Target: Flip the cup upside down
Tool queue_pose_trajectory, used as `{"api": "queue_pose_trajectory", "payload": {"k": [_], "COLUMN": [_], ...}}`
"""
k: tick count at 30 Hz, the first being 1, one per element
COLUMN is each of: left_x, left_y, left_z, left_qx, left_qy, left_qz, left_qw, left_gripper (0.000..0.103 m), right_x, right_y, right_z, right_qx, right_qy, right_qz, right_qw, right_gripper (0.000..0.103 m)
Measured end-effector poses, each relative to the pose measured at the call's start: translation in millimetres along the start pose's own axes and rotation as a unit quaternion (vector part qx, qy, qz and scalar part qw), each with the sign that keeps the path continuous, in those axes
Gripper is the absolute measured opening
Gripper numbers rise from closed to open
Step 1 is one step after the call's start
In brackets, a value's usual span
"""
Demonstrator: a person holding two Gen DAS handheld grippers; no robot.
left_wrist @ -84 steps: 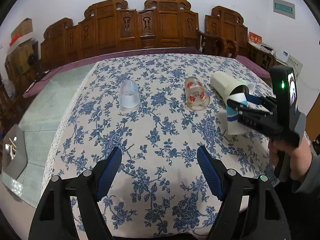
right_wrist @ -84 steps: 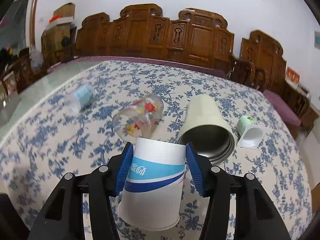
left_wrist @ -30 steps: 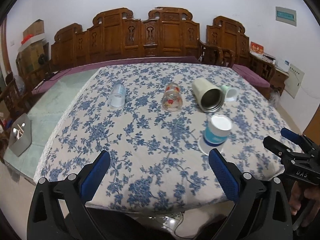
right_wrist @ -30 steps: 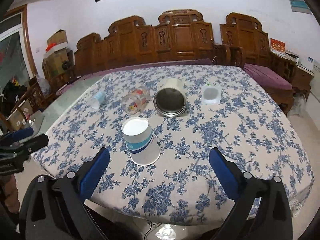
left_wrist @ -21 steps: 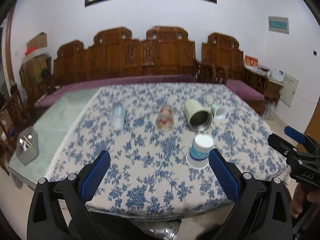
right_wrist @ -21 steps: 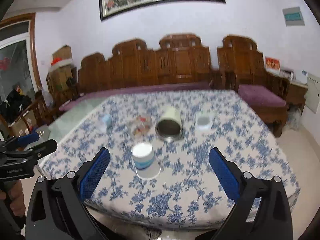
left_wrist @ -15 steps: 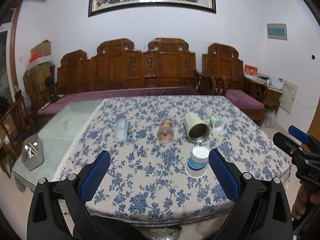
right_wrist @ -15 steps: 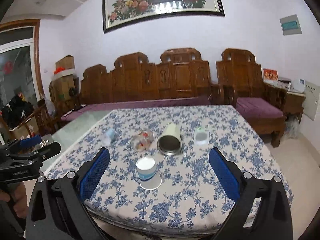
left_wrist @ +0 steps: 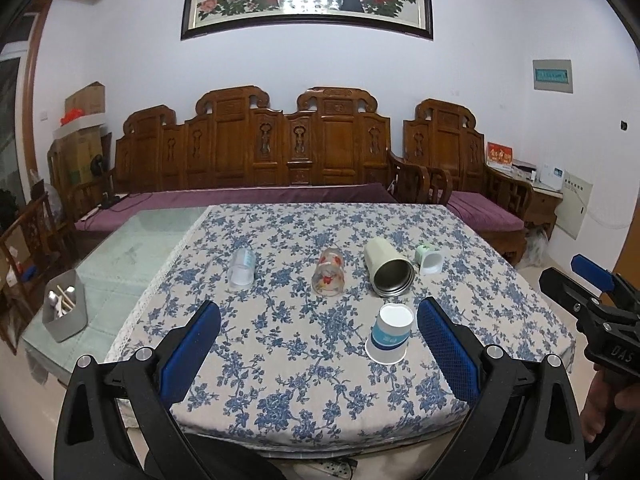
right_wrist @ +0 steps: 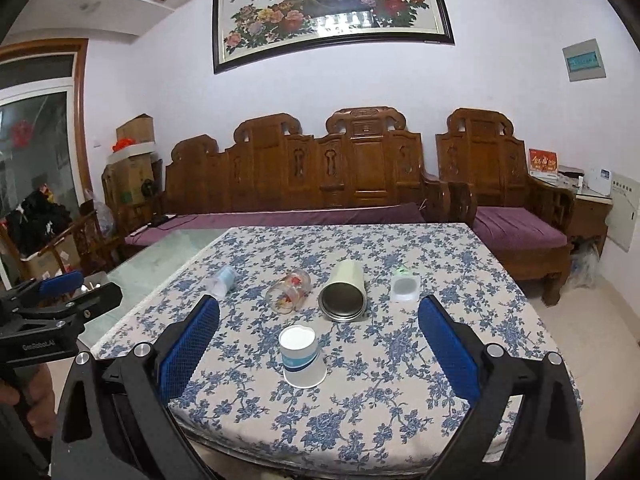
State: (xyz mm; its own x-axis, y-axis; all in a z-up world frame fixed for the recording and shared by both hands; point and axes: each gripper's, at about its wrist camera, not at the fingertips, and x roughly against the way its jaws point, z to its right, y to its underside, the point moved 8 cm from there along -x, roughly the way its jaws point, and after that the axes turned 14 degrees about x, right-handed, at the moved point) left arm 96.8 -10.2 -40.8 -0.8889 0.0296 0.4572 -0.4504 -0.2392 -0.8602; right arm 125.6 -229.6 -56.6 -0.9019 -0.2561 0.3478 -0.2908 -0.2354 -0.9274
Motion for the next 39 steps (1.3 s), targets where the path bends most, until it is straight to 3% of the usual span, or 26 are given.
{"api": "queue_pose_trajectory", "payload": {"k": [39], "left_x": [1.5], "left_y": [-1.6], "left_z": [1.4], "left_qx": [0.003], "left_qy": [0.007], "left_qz": [0.011], "left_qw": [0.9999], "left_gripper": [0.095], "right_x": [-3.1], "right_y": [2.1], "right_z": [-4.5], "right_qx": [-0.003], "right_qy": [0.005], "right_qz": [0.004], "right_qw": [1.0], "right_gripper": [0.099]}}
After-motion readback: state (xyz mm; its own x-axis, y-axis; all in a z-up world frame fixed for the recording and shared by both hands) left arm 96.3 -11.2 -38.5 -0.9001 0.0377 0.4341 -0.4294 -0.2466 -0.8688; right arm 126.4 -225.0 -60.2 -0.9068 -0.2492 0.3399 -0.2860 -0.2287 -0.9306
